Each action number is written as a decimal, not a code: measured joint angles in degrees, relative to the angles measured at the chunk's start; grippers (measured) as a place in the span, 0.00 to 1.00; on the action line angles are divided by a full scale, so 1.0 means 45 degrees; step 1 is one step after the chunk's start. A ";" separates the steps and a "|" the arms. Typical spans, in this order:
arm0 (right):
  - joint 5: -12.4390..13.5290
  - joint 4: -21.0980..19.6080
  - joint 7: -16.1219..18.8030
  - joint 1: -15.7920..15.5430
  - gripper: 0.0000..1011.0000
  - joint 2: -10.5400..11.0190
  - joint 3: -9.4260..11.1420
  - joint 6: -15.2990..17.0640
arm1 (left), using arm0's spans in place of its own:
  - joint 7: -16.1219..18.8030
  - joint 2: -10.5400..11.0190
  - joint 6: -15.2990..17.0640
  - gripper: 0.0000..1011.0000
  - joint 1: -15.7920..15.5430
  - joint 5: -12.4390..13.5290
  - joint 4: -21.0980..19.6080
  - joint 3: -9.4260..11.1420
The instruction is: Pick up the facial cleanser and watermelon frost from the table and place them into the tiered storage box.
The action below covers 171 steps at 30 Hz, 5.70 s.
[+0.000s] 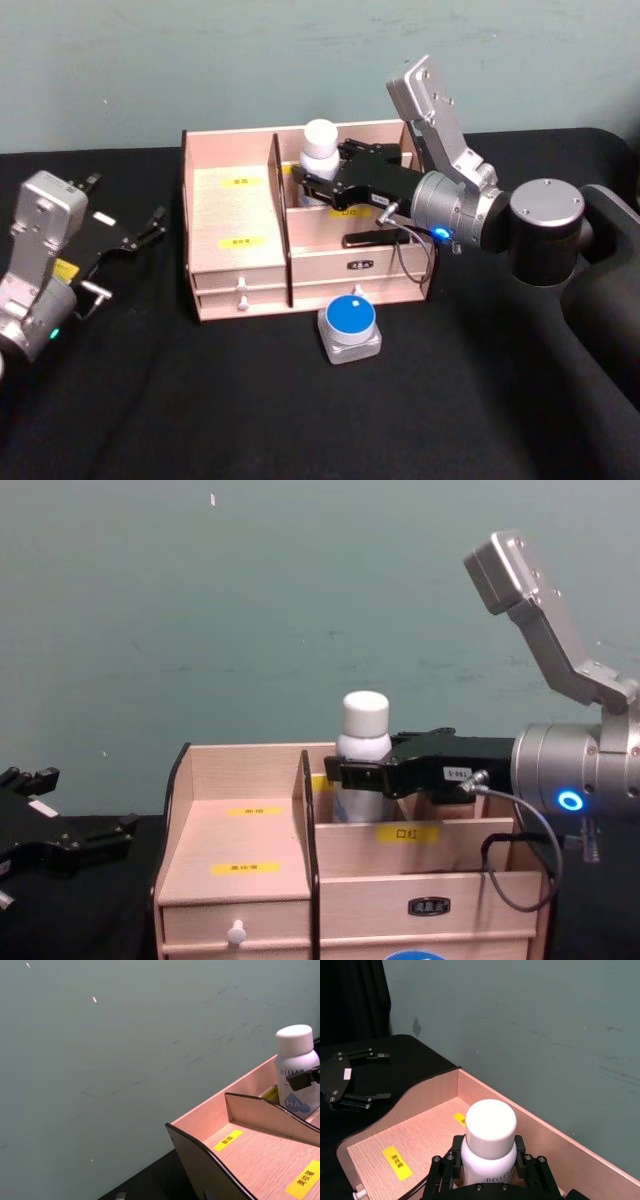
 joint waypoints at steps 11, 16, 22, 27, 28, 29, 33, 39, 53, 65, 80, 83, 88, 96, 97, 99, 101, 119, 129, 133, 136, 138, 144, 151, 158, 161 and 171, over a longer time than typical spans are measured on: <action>0.0010 -0.0036 -0.0010 -0.0010 0.67 0.0006 0.0012 0.0004 | 0.0000 0.0000 0.0000 1.00 -0.0001 0.0000 0.0000 0.0001; 0.0016 -0.0042 -0.0014 -0.0016 0.80 0.0012 0.0012 0.0004 | 0.0000 0.0000 0.0000 1.00 0.0000 -0.0001 0.0000 0.0000; 0.0094 -0.0268 0.0078 -0.0090 0.97 0.0124 0.0042 -0.0010 | 0.0000 0.0000 0.0000 1.00 0.0000 0.0000 0.0000 0.0000; 0.0106 -0.0937 0.0093 -0.0217 0.99 0.0393 0.0046 0.0319 | 0.0000 0.0000 0.0000 1.00 0.0000 0.0000 0.0000 0.0000; 0.0105 -0.1072 0.0090 -0.0243 0.99 0.0446 0.0045 0.0398 | 0.0000 0.0000 0.0001 1.00 0.0000 0.0000 0.0000 0.0001; 0.0104 -0.1220 0.0085 -0.0274 0.99 0.0509 0.0044 0.0504 | 0.0000 0.0000 0.0000 1.00 0.0000 -0.0001 0.0000 0.0000; 0.0101 -0.2223 0.0014 -0.0522 0.99 0.0924 0.0042 0.1114 | 0.0000 0.0000 0.0000 1.00 0.0000 0.0000 0.0000 0.0000; 0.0185 -0.4322 -0.0110 -0.1216 0.99 0.1915 0.0140 0.2208 | 0.0000 0.0000 0.0001 1.00 0.0000 -0.0001 0.0001 0.0001; 0.1129 -0.8518 -0.0628 -0.4150 0.99 0.4229 0.0616 0.4193 | 0.0000 0.0000 0.0000 1.00 0.0000 0.0000 -0.0001 0.0000; 0.1287 -0.9008 -0.0844 -0.5092 0.99 0.4832 0.0188 0.5006 | 0.0000 0.0000 0.0000 1.00 0.0000 0.0000 0.0000 0.0000; 0.0589 -0.8412 -0.0901 -0.4933 0.99 0.4744 -0.0234 0.5431 | -0.0001 0.0000 0.0000 1.00 0.0000 0.0000 0.0000 0.0000; 0.0525 -0.8248 -0.0830 -0.4882 0.99 0.4658 -0.0258 0.5436 | 0.0000 0.0001 0.0000 1.00 0.0000 0.0000 0.0001 0.0000; 0.0433 -0.8015 -0.0682 -0.4778 0.99 0.4499 -0.0323 0.5432 | 0.0000 0.0001 0.0000 1.00 0.0001 0.0000 0.0000 0.0000; 0.0213 -0.7622 -0.0512 -0.4568 0.99 0.4217 -0.0563 0.5316 | 0.0000 0.0000 0.0000 1.00 0.0000 0.0000 0.0001 0.0000; 0.0184 -0.7576 -0.0497 -0.4542 0.99 0.4187 -0.0591 0.5310 | 0.0000 0.0000 0.0000 1.00 0.0000 0.0000 0.0000 0.0000; 0.0096 -0.7453 -0.0471 -0.4471 0.99 0.4099 -0.0654 0.5286 | 0.0000 0.0001 0.0001 1.00 0.0000 0.0000 0.0000 0.0000; 0.0000 -0.7321 -0.0461 -0.4409 0.99 0.4017 -0.0720 0.5259 | 0.0000 0.0000 0.0000 1.00 0.0000 0.0000 0.0000 0.0000; -0.0677 -0.6950 -0.0377 -0.4267 0.99 0.3696 -0.0865 0.5034 | 0.0000 0.0000 0.0000 1.00 -0.0001 0.0000 0.0000 0.0000; -0.1110 -0.6937 -0.0474 -0.4304 0.99 0.3508 -0.0768 0.4849 | 0.0000 0.0000 0.0001 1.00 0.0000 0.0000 0.0000 0.0000; -0.1208 -0.6884 -0.0456 -0.4315 0.99 0.3402 -0.0750 0.4824 | 0.0000 0.0001 0.0000 1.00 0.0000 -0.0001 0.0000 0.0000; -0.1268 -0.6810 -0.0426 -0.4315 0.99 0.3312 -0.0728 0.4806 | 0.0000 0.0000 0.0000 1.00 0.0000 0.0000 0.0000 0.0000; -0.1310 -0.6741 -0.0394 -0.4305 0.99 0.3247 -0.0724 0.4787 | 0.0000 0.0000 0.0000 1.00 0.0000 0.0000 0.0001 0.0000; -0.1476 -0.6575 -0.0352 -0.4240 0.99 0.3128 -0.0748 0.4723 | 0.0000 0.0001 0.0000 1.00 0.0000 0.0000 0.0001 0.0000; -0.1663 -0.6415 -0.0295 -0.4155 0.99 0.3034 -0.0826 0.4598 | 0.0000 0.0000 0.0000 1.00 0.0000 0.0000 0.0000 0.0000; -0.1648 -0.6442 -0.0296 -0.4166 0.95 0.3054 -0.0824 0.4614 | 0.0000 0.0000 0.0000 1.00 0.0000 0.0000 0.0000 0.0000; -0.1623 -0.6458 -0.0299 -0.4167 0.90 0.3057 -0.0820 0.4617 | 0.0000 0.0000 0.0000 1.00 0.0000 0.0000 0.0000 0.0000; -0.1603 -0.6475 -0.0316 -0.4177 0.82 0.3068 -0.0808 0.4634 | 0.0000 0.0001 0.0001 1.00 0.0000 -0.0001 0.0000 0.0000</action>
